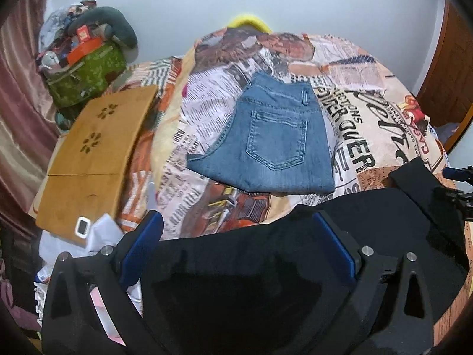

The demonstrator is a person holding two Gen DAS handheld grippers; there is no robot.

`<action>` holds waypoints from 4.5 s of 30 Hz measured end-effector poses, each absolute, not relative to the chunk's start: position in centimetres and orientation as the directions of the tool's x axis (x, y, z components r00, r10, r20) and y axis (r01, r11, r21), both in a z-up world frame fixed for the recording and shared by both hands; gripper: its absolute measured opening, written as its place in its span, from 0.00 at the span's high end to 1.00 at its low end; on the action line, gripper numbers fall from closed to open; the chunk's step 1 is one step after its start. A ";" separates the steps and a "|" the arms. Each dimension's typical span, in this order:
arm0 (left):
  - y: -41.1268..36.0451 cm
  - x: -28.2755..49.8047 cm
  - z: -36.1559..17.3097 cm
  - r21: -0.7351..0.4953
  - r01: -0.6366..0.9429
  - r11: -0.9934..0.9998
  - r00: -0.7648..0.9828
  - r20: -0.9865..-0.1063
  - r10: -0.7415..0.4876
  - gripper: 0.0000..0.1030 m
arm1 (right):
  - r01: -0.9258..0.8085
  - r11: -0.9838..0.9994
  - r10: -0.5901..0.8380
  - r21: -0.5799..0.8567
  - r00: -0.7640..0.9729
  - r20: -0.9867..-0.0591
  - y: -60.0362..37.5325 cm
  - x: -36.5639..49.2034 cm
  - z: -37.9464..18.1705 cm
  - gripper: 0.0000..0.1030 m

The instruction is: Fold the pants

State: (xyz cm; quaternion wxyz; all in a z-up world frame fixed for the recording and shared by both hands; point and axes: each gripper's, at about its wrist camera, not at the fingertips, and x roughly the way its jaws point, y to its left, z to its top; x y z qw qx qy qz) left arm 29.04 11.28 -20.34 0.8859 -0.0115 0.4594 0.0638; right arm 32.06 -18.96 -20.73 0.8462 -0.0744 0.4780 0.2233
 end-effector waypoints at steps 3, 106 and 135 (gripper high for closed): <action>11.0 30.3 -21.8 0.054 -0.123 0.991 0.551 -0.827 0.113 0.02 | -0.469 0.879 0.294 0.086 0.392 -0.871 -17.7 33.6 -22.4 0.19; 23.5 24.1 -28.1 -0.030 -0.270 0.963 0.471 -0.876 0.105 0.02 | -0.674 0.737 0.386 0.052 0.356 -0.851 -5.0 30.2 -22.1 0.35; 22.7 26.8 -29.7 0.003 -0.240 0.971 0.500 -0.857 0.127 0.60 | -0.773 0.635 0.356 -0.014 0.309 -0.882 4.1 33.8 -26.8 0.99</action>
